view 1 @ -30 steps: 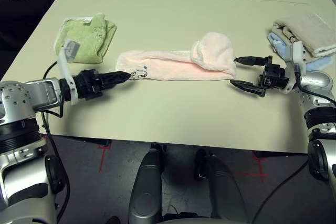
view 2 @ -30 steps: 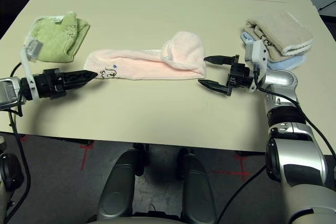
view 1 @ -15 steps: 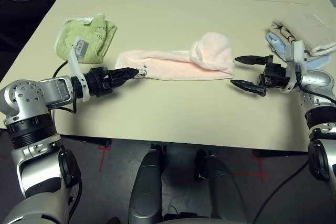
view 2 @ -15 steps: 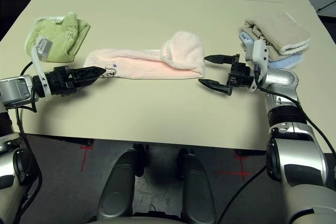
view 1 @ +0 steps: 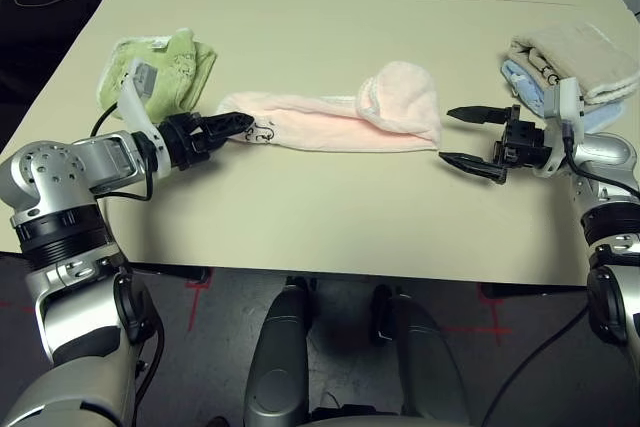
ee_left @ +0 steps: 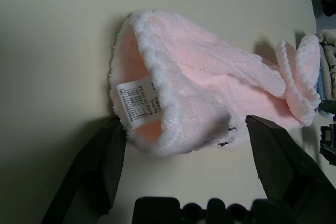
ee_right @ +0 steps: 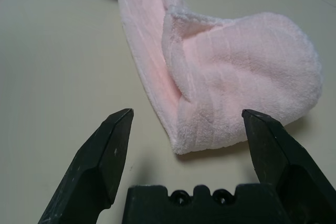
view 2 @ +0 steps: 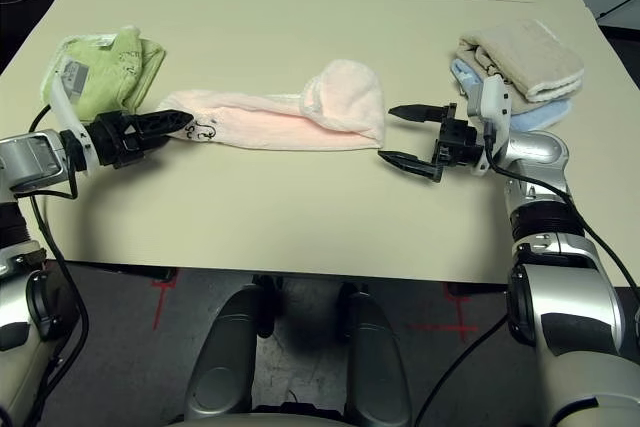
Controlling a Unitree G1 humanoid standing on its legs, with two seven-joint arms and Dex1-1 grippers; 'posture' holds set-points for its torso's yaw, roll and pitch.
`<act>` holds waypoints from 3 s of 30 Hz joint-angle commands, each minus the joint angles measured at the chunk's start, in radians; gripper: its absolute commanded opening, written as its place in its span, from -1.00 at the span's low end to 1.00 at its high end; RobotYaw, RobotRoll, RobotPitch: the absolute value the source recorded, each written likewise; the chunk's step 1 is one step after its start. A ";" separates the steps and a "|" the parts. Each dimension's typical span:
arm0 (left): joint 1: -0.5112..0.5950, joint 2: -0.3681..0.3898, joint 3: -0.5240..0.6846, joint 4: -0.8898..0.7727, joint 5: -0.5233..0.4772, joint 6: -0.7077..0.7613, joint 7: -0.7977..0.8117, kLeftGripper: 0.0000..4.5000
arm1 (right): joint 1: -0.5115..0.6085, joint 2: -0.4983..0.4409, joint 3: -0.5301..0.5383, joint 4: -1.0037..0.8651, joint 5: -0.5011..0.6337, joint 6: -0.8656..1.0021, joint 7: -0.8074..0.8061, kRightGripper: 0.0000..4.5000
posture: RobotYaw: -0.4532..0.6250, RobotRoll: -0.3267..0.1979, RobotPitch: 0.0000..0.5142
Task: Fold the towel and set it aside.
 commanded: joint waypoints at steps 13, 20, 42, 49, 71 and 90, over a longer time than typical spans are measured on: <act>-0.012 -0.020 0.041 -0.001 0.019 0.018 0.073 -0.86 | 0.006 -0.010 0.006 0.004 -0.015 -0.016 -0.001 1.00 | 0.09 0.25 -0.02; -0.022 0.011 0.065 -0.016 0.025 0.014 0.080 -1.00 | 0.008 -0.013 0.001 0.006 -0.014 -0.012 -0.004 1.00 | 0.10 0.25 -0.03; -0.027 0.056 -0.001 -0.145 -0.006 0.028 0.028 -1.00 | -0.056 0.014 -0.002 0.041 -0.015 -0.007 -0.009 1.00 | 0.14 0.25 -0.09; -0.194 0.025 -0.088 -0.148 -0.059 0.054 -0.044 -1.00 | -0.060 0.016 -0.001 0.046 -0.020 -0.011 -0.015 1.00 | 0.13 0.25 -0.10; -0.422 -0.260 -0.285 -0.079 -0.055 -0.034 -0.099 -1.00 | -0.062 0.007 -0.002 0.066 -0.026 -0.025 -0.031 1.00 | 0.12 0.25 -0.11; -0.323 -0.311 -0.513 -0.062 0.055 -0.157 -0.190 -1.00 | -0.073 0.010 0.000 0.077 -0.031 -0.028 -0.040 1.00 | 0.12 0.25 -0.08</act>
